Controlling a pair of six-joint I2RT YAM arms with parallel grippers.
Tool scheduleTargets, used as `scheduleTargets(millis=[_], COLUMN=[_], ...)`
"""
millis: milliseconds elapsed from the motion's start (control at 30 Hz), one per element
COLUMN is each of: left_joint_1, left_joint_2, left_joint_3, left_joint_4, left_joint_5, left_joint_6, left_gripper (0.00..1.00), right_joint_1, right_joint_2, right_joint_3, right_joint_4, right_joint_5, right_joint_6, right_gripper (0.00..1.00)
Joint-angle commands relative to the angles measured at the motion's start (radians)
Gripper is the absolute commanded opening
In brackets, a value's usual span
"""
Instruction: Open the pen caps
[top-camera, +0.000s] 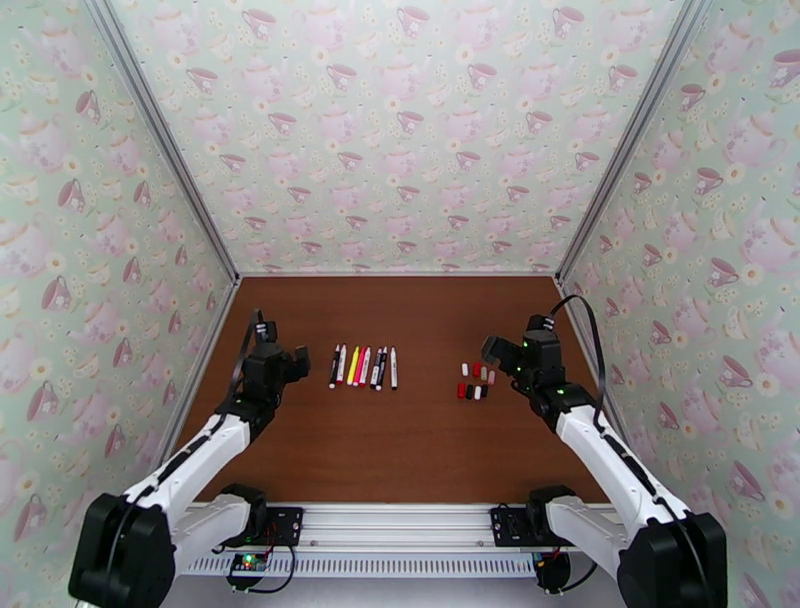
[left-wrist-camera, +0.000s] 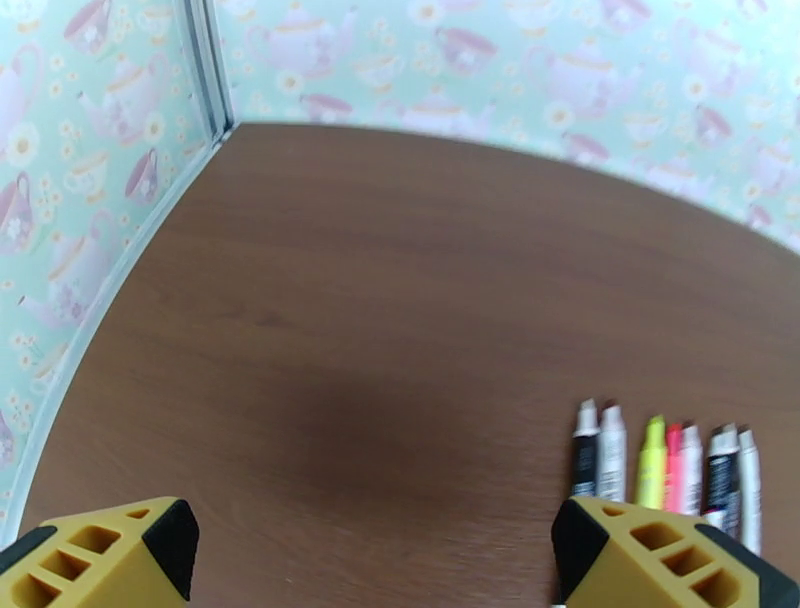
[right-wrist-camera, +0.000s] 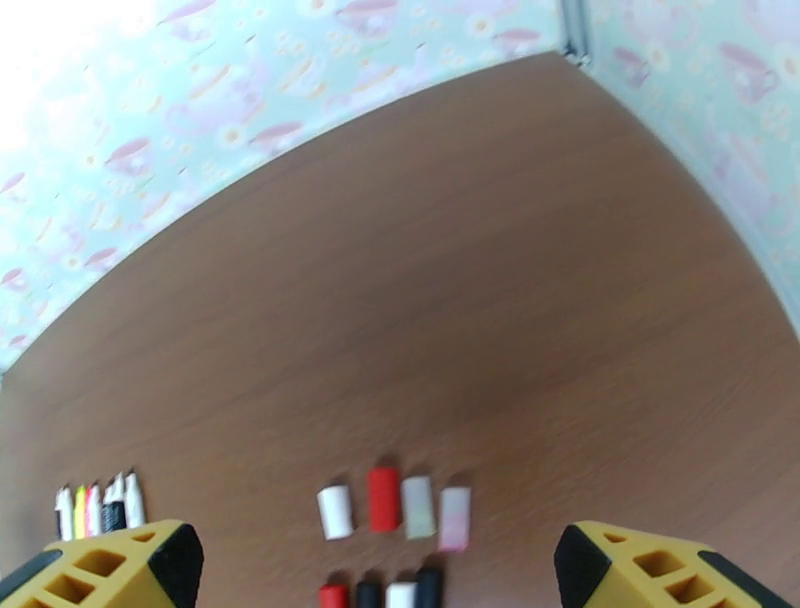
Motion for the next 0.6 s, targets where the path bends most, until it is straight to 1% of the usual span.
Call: scheduleTargets(millis=[0, 100, 167, 300, 367, 467, 567], left_joint_1=[0.023, 0.031, 0.039, 0.046, 0.045, 0.054, 0.081], left_joint_2=[0.031, 0.093, 0.136, 0.215, 0.249, 0.286, 0.318], left_joint_3=[-0.039, -0.069, -0.083, -0.126, -0.134, -0.177, -0.203], left_joint_4=[0.222, 0.339, 0.411, 0.605, 0.655, 0.788, 0.858], left_joint_5=[0.058, 0.04, 0.051, 0.093, 0.103, 0.123, 0.182], left_joint_6=[0.129, 0.197, 0.214, 0.227, 0.25, 0.272, 0.258], left_gripper=[1.0, 1.0, 1.0, 1.0, 1.0, 1.0, 1.0], right_joint_1=[-0.006, -0.006, -0.006, -0.006, -0.006, -0.006, -0.006], right_joint_2=[0.002, 0.004, 0.01, 0.045, 0.067, 0.101, 0.137], right_joint_3=[-0.043, -0.071, -0.081, -0.077, -0.074, -0.079, -0.093], right_joint_4=[0.106, 0.163, 0.189, 0.219, 0.236, 0.284, 0.359], right_joint_5=[0.102, 0.132, 0.151, 0.179, 0.187, 0.189, 0.181], right_joint_6=[-0.078, -0.13, -0.156, -0.21, -0.24, -0.277, -0.314], right_gripper=[1.0, 1.0, 1.0, 1.0, 1.0, 1.0, 1.0])
